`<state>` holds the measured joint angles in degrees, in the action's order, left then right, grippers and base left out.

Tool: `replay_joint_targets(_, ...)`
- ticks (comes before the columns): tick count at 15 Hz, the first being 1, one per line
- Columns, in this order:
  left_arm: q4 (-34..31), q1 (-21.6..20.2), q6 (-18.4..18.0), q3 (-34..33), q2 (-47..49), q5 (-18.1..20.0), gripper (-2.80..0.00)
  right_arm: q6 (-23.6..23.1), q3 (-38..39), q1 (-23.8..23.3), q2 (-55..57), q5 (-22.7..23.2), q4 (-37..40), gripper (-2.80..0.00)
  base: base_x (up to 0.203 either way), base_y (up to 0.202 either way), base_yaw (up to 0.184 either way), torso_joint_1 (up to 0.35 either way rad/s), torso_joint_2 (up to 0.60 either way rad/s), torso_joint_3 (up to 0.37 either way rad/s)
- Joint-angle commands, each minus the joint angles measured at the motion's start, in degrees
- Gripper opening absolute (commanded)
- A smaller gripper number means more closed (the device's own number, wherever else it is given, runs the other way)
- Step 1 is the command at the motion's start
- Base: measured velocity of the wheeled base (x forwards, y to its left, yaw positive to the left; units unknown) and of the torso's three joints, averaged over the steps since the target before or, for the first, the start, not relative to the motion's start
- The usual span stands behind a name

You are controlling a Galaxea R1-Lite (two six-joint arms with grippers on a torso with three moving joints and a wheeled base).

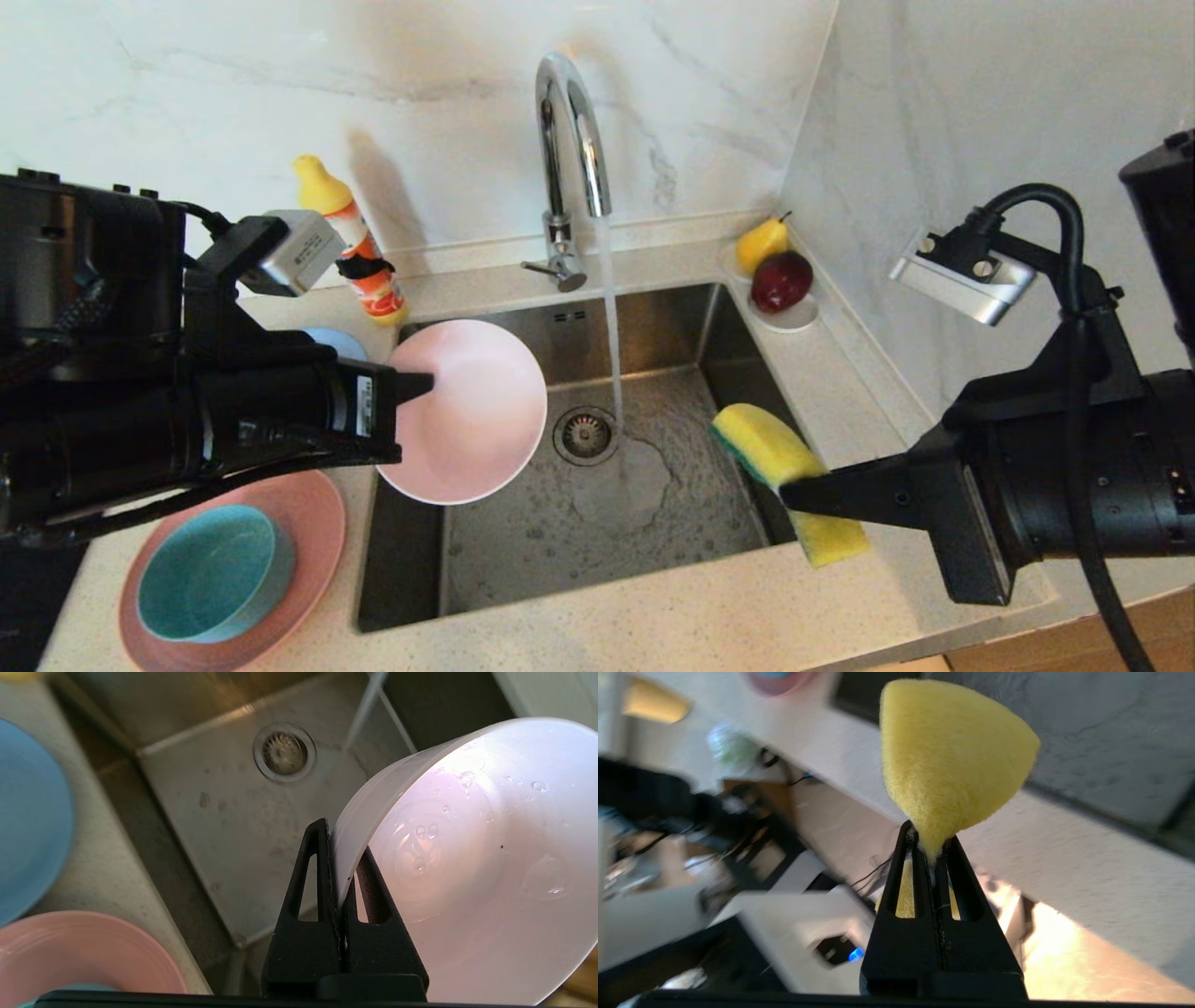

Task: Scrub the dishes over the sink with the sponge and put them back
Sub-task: Wipe the bowl

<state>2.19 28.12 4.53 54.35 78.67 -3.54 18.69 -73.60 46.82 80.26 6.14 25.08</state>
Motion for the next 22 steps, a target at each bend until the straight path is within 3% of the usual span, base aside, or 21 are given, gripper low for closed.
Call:
replay_joint_targets(1,0.4,1.4,-0.6,-1.1,0.9,-0.2,-2.8,0.7,-1.5,0.0,0.0,3.8,2.2,-2.8,0.0,0.0,0.0,0.0,0.0,0.0)
replay_joint_targets(4,3.4,4.0,-1.1,-1.3,3.4,-2.7,-2.8,2.0,-5.0,0.0,2.1,8.0,4.6,-2.8,0.0,0.0,0.0,0.0,0.0,0.0)
replay_joint_targets(8,15.3,8.7,-3.9,-3.3,7.9,-8.5,-2.8,7.4,-11.6,0.0,7.7,16.1,7.5,-2.8,0.0,0.0,0.0,0.0,0.0,0.0)
replay_joint_targets(10,18.8,11.2,-4.7,-4.9,8.6,-9.2,-2.8,10.2,-13.3,0.0,10.1,19.3,7.5,-2.8,0.0,0.0,0.0,0.0,0.0,0.0)
replay_joint_targets(12,20.9,12.2,-4.8,-5.5,10.4,-12.2,-2.8,12.0,-14.6,-0.4,12.7,21.9,7.5,-2.8,0.0,0.0,0.0,0.0,0.0,0.0)
replay_joint_targets(18,28.5,12.4,-5.4,-8.4,11.1,-13.6,-2.8,14.0,-17.8,-0.7,18.0,22.5,8.3,-2.8,0.0,0.0,0.0,0.0,0.0,0.0)
replay_joint_targets(20,30.9,12.8,-6.8,-9.6,11.2,-14.0,-2.8,17.4,-18.9,-1.6,19.9,22.4,8.1,-2.8,0.0,0.0,0.0,0.0,0.0,0.0)
replay_joint_targets(22,34.4,13.5,-9.0,-11.1,11.2,-15.1,-2.8,17.7,-19.9,-2.7,21.2,22.8,8.1,-2.8,0.0,0.0,0.0,0.0,0.0,0.0)
